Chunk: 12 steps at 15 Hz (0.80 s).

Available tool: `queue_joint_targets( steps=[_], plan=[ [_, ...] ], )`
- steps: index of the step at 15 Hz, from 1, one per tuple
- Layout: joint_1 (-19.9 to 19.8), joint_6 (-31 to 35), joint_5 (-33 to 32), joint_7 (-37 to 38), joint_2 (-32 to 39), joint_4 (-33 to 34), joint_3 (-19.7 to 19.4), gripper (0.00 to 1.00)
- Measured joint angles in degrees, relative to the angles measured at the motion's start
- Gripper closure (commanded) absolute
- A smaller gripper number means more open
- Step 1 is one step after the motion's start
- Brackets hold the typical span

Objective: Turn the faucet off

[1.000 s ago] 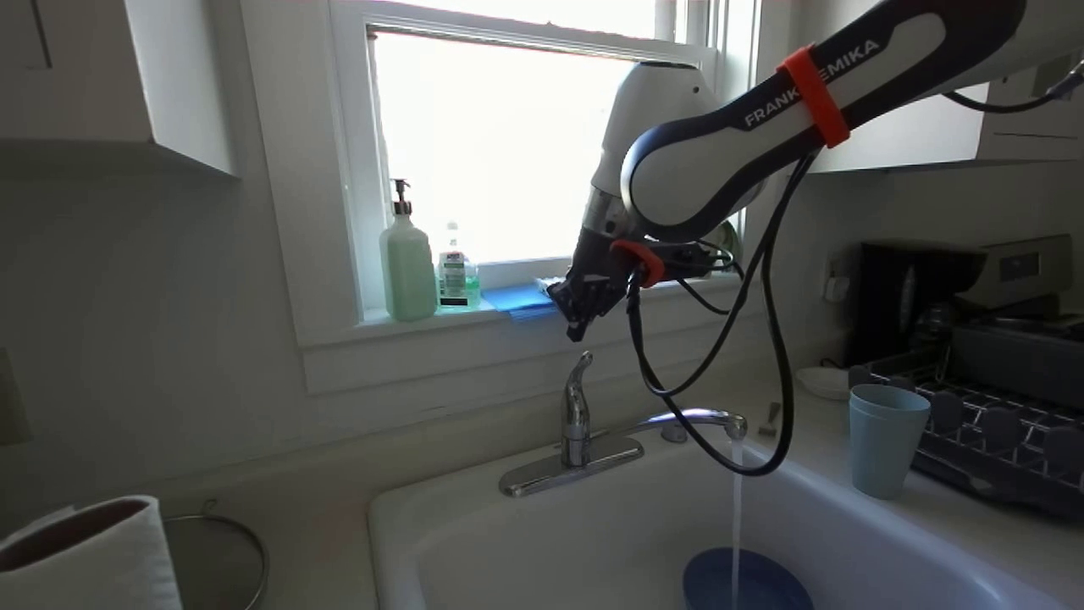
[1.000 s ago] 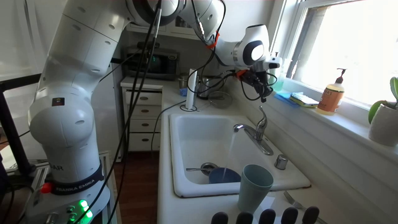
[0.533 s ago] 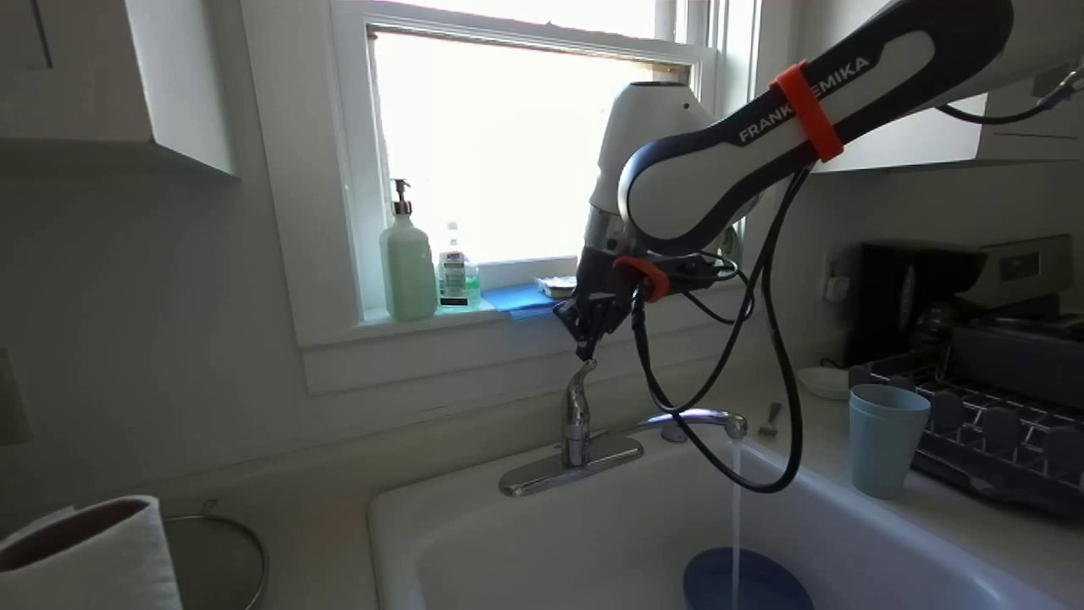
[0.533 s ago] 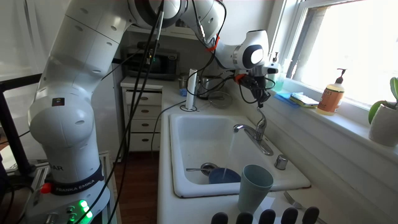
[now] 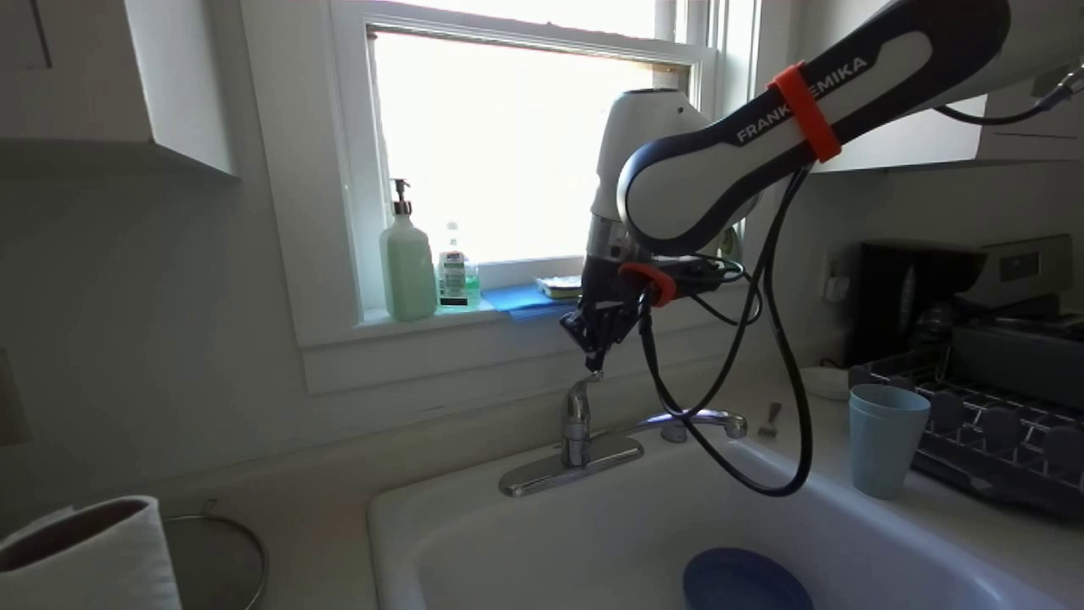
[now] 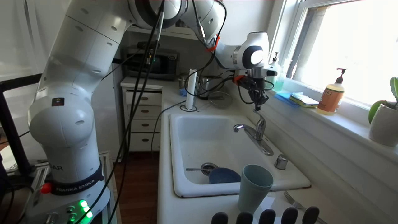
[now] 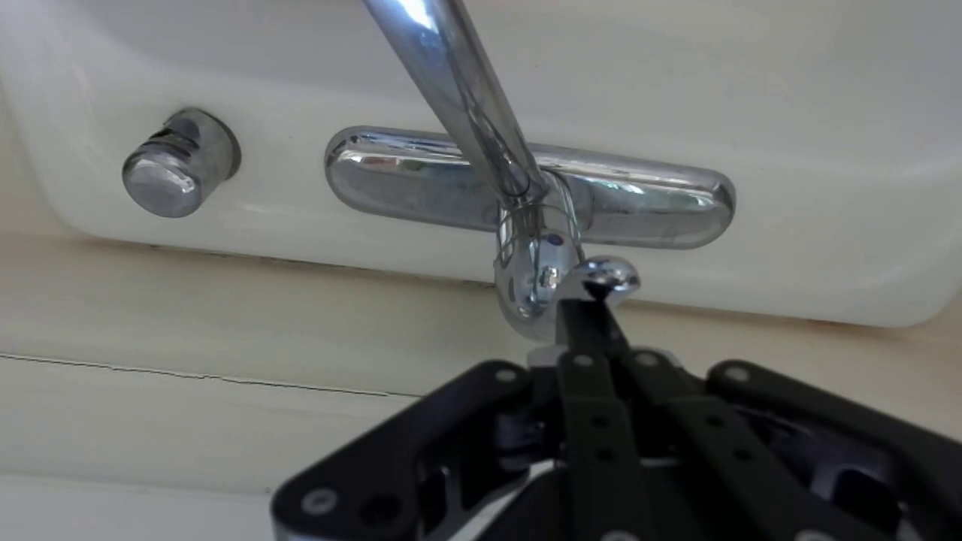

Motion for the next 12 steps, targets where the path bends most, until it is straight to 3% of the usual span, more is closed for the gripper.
queue_joint_targets(
  steps=[3,4,6,12],
  plan=[
    [0.0,0.3,0.5,-1.2,0.2,0.1,0.2,1.0],
    [0.0,0.3,0.6,-1.6,0.3,0.2,0.2,0.74],
    [-0.1,0.2,0.6,-2.0,0.3,0.3,0.2,0.67],
    [-0.5,-4.4,1.0,-3.4,-5.7,-3.0,0.3,0.26]
  ],
)
